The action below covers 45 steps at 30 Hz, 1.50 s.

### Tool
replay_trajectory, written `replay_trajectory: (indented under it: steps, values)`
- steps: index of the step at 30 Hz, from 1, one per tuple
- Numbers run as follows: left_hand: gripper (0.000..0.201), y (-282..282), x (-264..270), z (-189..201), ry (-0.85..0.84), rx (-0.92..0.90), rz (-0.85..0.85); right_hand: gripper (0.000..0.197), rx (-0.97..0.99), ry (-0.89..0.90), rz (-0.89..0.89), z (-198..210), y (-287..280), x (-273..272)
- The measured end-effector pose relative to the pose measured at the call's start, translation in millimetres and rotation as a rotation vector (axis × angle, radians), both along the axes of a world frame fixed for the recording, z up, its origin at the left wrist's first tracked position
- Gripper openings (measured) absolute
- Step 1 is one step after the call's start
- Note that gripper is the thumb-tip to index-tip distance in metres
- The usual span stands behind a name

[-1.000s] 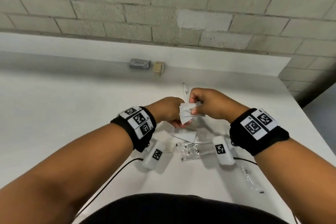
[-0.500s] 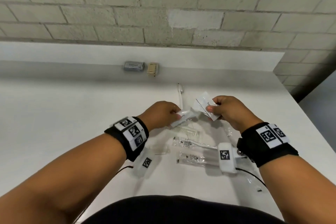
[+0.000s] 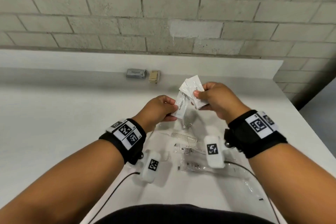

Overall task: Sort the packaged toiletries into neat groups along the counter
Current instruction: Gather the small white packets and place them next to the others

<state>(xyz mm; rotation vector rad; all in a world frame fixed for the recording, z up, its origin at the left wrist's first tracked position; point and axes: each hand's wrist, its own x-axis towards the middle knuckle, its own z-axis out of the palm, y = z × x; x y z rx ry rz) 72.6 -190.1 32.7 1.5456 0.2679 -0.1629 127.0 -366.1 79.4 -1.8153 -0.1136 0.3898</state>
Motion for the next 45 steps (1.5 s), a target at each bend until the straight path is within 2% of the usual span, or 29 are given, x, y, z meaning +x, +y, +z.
replay_trajectory:
  steps: [2,3,7,10,11,13,16,17,18,20,21,23,25,27,30,34,37,39,41,42,44,45]
  values:
    - [0.013,-5,-2,-3,-0.031,-0.157,0.032,0.004,0.121,0.123,-0.039,-14,13,-10]
    - [0.014,-8,-5,-4,-0.035,-0.197,0.022,0.006,0.144,0.161,-0.037,-20,18,-16]
    - [0.012,-10,-11,-9,-0.003,-0.260,-0.002,0.016,0.200,0.176,-0.034,-33,24,-25]
    - [0.038,-13,-11,-6,0.052,-0.384,-0.016,0.021,0.238,0.159,0.009,-32,28,-29]
    - [0.039,-17,-11,-3,0.047,-0.438,-0.014,0.022,0.217,0.147,0.043,-32,33,-33]
    - [0.025,-26,-11,4,0.066,-0.520,0.073,0.023,0.002,0.021,0.134,-33,42,-39]
    - [0.016,-28,-11,8,0.068,-0.569,0.205,0.024,-0.429,-0.317,0.195,-31,40,-38]
    - [0.017,-25,-10,6,0.062,-0.560,0.207,0.037,-0.490,-0.396,0.197,-27,34,-37]
    - [0.017,-23,-10,5,0.069,-0.525,0.188,0.061,-0.504,-0.455,0.243,-22,27,-36]
    - [0.016,-21,-12,6,0.112,-0.413,0.110,0.104,-0.518,-0.501,0.450,-10,17,-36]
    - [0.015,-21,-14,7,0.126,-0.346,0.030,0.118,-0.549,-0.527,0.559,-5,16,-37]
    - [0.022,-26,-18,11,0.129,-0.223,-0.097,0.125,-0.646,-0.611,0.684,-6,18,-37]
    - [0.027,-31,-21,13,0.112,-0.196,-0.126,0.113,-0.649,-0.656,0.668,-10,19,-36]
    - [0.029,-33,-22,12,0.096,-0.227,-0.127,0.106,-0.565,-0.620,0.621,-15,17,-35]
    - [0.031,-33,-23,12,0.075,-0.292,-0.109,0.108,-0.543,-0.556,0.619,-17,16,-38]
    - [0.030,-33,-23,11,0.086,-0.366,-0.046,0.103,-0.576,-0.610,0.561,-22,21,-38]
    - [0.015,-33,-20,8,0.147,-0.497,0.053,0.113,-0.515,-0.544,0.612,-25,22,-35]
    - [0.016,-30,-15,7,0.089,-0.631,0.195,0.107,-0.325,-0.361,0.511,-28,27,-33]
    - [0.027,-22,-9,5,-0.054,-0.622,0.324,0.071,-0.113,-0.088,0.290,-30,30,-29]
    - [0.030,-17,-7,4,-0.119,-0.568,0.352,0.051,-0.006,0.103,0.240,-30,32,-26]
    - [0.032,-12,-7,1,-0.184,-0.456,0.347,0.016,0.220,0.462,0.271,-34,39,-24]
    - [0.032,-11,-8,-1,-0.195,-0.419,0.328,0.010,0.285,0.555,0.285,-37,45,-24]
